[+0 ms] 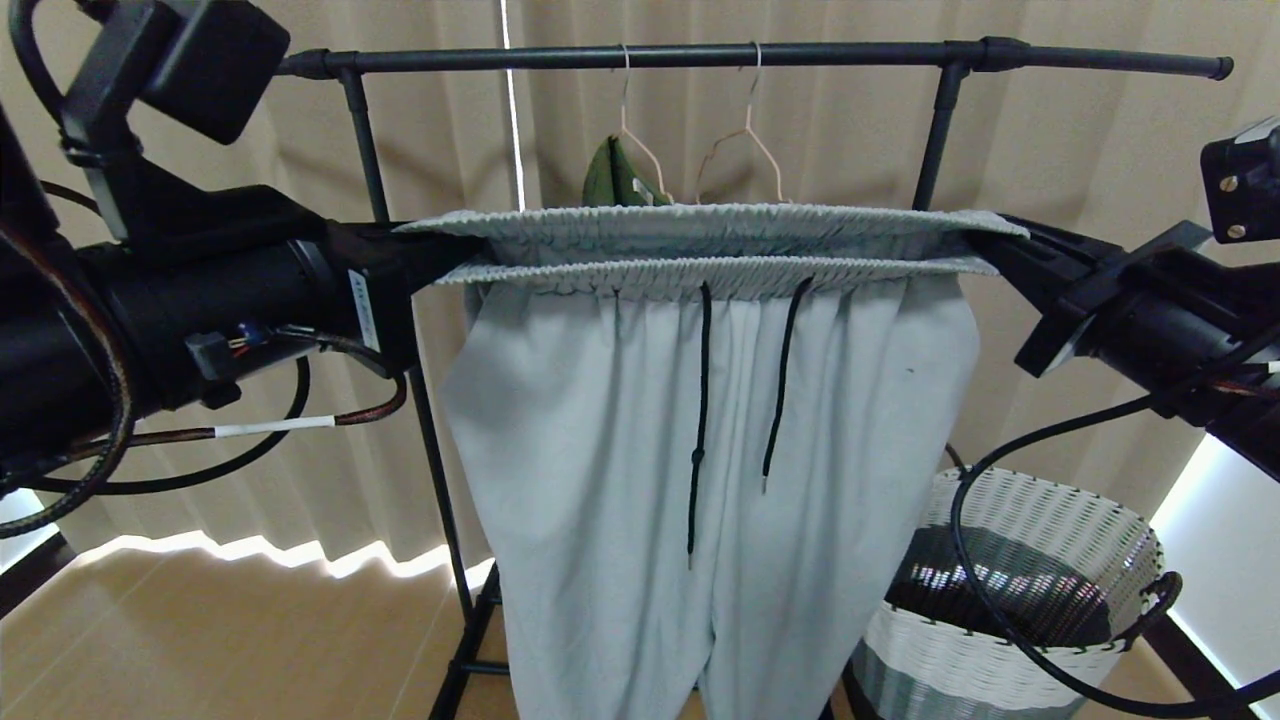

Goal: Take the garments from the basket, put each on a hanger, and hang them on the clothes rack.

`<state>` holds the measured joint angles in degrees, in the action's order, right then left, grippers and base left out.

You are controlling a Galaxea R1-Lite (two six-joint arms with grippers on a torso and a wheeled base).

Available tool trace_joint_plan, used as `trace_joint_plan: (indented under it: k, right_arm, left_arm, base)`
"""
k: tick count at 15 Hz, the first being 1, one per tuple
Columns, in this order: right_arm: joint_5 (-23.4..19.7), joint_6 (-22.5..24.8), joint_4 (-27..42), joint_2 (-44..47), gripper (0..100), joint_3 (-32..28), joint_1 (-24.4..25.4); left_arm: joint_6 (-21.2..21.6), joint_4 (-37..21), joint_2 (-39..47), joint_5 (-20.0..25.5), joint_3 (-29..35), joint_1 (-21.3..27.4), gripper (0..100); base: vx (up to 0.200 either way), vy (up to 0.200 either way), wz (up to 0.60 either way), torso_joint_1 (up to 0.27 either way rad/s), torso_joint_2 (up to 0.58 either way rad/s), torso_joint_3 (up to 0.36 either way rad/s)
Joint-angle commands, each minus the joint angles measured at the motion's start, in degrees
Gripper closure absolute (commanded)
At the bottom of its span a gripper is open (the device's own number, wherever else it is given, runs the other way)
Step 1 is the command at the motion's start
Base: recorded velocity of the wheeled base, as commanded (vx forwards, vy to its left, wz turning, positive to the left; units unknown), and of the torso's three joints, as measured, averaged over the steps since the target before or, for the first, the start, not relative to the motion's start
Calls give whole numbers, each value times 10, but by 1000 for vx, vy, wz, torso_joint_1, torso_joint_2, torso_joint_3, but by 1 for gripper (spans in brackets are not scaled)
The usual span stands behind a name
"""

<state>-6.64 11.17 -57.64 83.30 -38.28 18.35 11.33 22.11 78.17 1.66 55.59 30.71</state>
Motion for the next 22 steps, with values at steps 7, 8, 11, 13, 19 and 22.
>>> trace_joint_plan:
  k: [7,8,11,13,19,22]
  right_arm:
    - [-3,-78,-1,-39,0,51,58]
    - [-6,-91,-1,-45,0,59,79]
    - [-11,-147,-1,-56,0,78,108]
    - [-13,-149,-1,-59,0,87,108]
    - [-33,-161,0,-67,0,106,108]
    - [-29,-148,4,-80,0,156,107]
  left_arm:
    - [0,-2,8,-59,-25,-26,100]
    - [0,-1,16,-83,-30,-31,100]
    - [1,-1,32,-119,-31,-39,100]
    - [3,-1,36,-123,-36,-53,100]
    - [2,0,37,-123,-51,-95,100]
    - [-1,-1,14,-124,-69,-101,100]
  base:
    - [0,0,0,0,0,0]
    - [0,0,0,0,0,0]
    - [0,0,0,0,0,0]
    - [0,0,0,0,0,0]
    - [0,0,0,0,0,0]
    - [0,0,0,0,0,0]
